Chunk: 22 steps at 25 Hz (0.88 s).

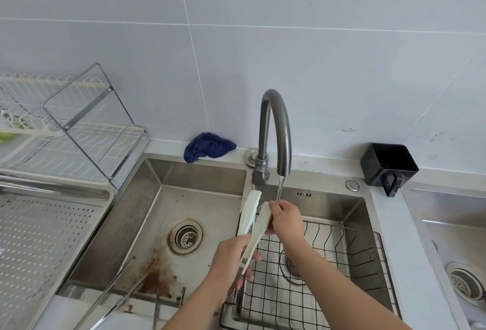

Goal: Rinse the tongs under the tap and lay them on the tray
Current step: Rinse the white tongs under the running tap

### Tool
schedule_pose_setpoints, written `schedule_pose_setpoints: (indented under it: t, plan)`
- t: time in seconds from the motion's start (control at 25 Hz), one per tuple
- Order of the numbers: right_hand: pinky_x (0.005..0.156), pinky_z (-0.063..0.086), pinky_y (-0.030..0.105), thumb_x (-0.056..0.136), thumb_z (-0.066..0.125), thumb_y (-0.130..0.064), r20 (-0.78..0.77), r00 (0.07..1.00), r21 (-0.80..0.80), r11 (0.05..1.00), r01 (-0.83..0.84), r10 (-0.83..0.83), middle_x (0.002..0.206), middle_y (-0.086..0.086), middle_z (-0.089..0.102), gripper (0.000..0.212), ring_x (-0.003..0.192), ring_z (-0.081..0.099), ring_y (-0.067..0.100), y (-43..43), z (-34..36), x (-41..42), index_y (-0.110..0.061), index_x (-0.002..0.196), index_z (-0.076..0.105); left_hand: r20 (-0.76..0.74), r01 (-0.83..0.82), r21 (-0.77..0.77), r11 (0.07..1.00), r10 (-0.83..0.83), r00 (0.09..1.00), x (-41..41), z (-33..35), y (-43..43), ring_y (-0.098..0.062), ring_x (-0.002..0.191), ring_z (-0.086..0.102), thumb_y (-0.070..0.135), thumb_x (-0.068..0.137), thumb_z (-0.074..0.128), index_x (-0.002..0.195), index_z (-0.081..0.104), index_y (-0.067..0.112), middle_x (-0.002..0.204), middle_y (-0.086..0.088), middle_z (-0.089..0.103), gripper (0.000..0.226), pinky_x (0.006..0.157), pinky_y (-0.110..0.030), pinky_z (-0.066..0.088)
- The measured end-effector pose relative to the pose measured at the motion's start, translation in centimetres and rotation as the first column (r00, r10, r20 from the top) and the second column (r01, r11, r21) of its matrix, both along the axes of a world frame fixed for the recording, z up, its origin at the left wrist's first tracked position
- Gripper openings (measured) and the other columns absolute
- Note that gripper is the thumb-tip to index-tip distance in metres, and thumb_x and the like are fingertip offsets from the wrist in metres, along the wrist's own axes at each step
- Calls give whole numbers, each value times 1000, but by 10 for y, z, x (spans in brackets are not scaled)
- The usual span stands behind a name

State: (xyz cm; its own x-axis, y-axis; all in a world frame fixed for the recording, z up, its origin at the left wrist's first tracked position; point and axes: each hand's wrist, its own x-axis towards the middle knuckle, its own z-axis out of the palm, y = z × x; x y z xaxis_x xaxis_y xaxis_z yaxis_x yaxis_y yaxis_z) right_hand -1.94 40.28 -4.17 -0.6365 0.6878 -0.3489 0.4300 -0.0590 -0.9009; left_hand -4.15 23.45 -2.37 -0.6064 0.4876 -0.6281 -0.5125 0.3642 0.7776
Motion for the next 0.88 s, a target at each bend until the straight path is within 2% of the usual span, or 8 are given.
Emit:
schedule_pose_setpoints:
  t: [0.12, 0.32, 0.4, 0.52, 0.6, 0.68, 0.8, 0.88]
  plan:
    - [61, 65, 40, 98, 51, -6, -18, 1000, -93, 996, -19, 17, 87, 21, 74, 19, 70, 76, 27, 0, -5, 8, -1, 91, 68, -34, 49, 10, 999, -49, 998, -1, -4, -5, -21, 48, 59, 43, 97, 59, 111, 70, 8, 93, -12, 79, 39, 33, -23, 35]
    - [58, 64, 39, 102, 55, -13, -30, 997, -106, 992, 66, -70, 79, 20, 75, 25, 68, 76, 29, 9, -7, 8, -6, 89, 75, 6, 65, 25, 998, -65, 998, 3, -4, 0, -20, 55, 60, 48, 95, 55, 117, 68, 15, 97, -13, 79, 42, 36, -24, 35]
    - [64, 65, 37, 101, 53, -6, -51, 996, -193, 979, 59, -71, 85, 14, 77, 24, 75, 77, 26, 2, -10, 12, -13, 100, 76, 20, 52, 27, 998, -53, 998, 3, -3, 0, -21, 57, 59, 49, 93, 56, 118, 68, 14, 96, -13, 78, 45, 37, -24, 34]
    - [77, 65, 46, 95, 58, 1, -71, 997, -334, 941, -50, 27, 103, 12, 77, 33, 89, 77, 29, -11, -14, 20, -20, 120, 60, 82, 52, 56, 997, -57, 995, 2, -1, -5, -20, 56, 58, 50, 92, 54, 119, 71, 13, 92, -10, 75, 49, 37, -22, 34]
    - [75, 65, 52, 91, 60, 4, -24, 997, -257, 964, -74, 70, 101, 18, 75, 35, 86, 77, 33, -7, -14, 15, -10, 123, 57, 146, 63, 103, 993, -78, 986, 2, 3, -6, -18, 57, 57, 51, 97, 48, 120, 74, 17, 94, -9, 71, 48, 37, -22, 33]
    - [69, 65, 53, 94, 57, 0, -7, 1000, -175, 984, -16, 15, 93, 18, 76, 24, 80, 77, 32, -1, -9, 9, -5, 117, 62, 185, 69, 159, 985, -99, 978, 2, 8, -4, -17, 59, 57, 51, 99, 44, 121, 74, 19, 97, -10, 69, 50, 38, -23, 34]
    - [66, 66, 47, 102, 54, -12, -17, 999, -151, 987, 48, -51, 89, 13, 77, 17, 76, 77, 27, -3, -3, 8, -9, 115, 64, 224, 56, 190, 980, -98, 970, -1, 13, -2, -18, 60, 57, 52, 96, 46, 122, 74, 18, 101, -13, 70, 52, 39, -24, 36]
    - [67, 66, 44, 96, 56, -8, -22, 1000, -152, 988, -21, 18, 93, 12, 76, 22, 79, 77, 26, -7, -3, 11, -12, 118, 59, 226, 52, 184, 982, -94, 970, -4, 14, -5, -18, 60, 58, 52, 96, 45, 120, 75, 17, 103, -15, 71, 52, 39, -24, 37]
